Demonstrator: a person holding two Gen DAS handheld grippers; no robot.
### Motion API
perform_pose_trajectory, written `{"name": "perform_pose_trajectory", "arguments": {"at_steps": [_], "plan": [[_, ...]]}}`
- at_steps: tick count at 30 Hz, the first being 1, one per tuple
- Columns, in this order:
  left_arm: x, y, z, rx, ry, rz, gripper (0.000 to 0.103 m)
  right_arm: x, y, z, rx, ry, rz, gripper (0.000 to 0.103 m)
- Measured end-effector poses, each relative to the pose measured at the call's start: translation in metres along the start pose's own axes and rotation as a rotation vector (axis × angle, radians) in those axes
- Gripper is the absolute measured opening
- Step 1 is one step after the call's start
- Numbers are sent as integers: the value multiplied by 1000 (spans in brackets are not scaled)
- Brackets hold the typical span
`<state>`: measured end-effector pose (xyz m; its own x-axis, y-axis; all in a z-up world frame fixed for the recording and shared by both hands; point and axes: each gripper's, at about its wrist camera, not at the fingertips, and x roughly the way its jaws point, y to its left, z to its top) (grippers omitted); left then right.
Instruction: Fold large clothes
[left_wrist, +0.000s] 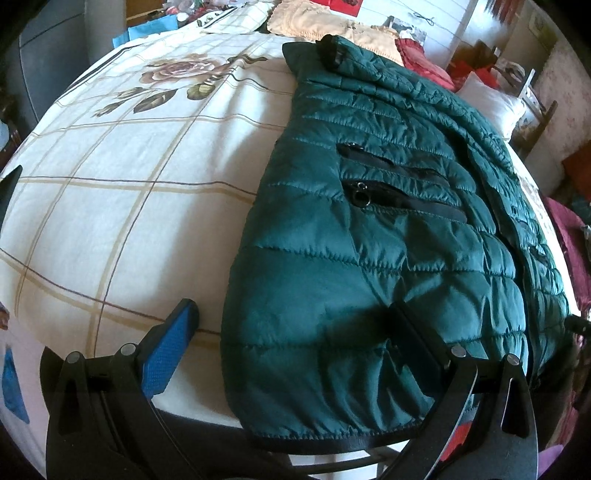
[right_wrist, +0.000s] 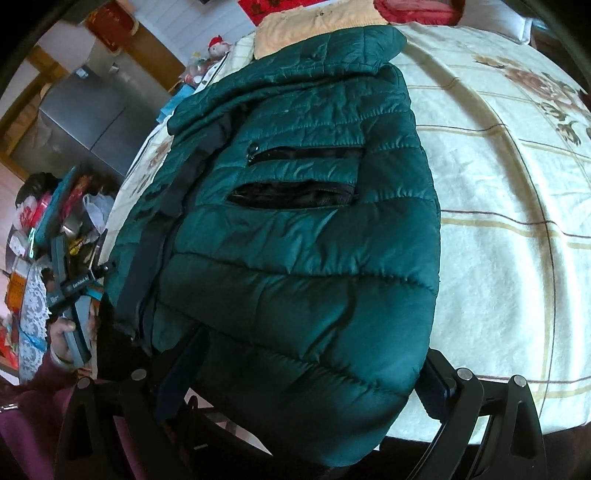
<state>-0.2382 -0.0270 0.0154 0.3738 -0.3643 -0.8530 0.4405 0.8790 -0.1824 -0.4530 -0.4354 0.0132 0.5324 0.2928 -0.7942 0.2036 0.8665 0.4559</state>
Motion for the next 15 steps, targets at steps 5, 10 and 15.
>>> {"name": "perform_pose_trajectory", "arguments": {"at_steps": [5, 10, 15], "plan": [[0, 0, 0, 7, 0, -1, 102, 3, -1, 6, 16, 4, 22, 100], [1, -2, -1, 15, -12, 8, 102, 4, 4, 5, -29, 6, 12, 100], [1, -2, -1, 27, -14, 5, 102, 7, 14, 4, -109, -13, -34, 77]]}}
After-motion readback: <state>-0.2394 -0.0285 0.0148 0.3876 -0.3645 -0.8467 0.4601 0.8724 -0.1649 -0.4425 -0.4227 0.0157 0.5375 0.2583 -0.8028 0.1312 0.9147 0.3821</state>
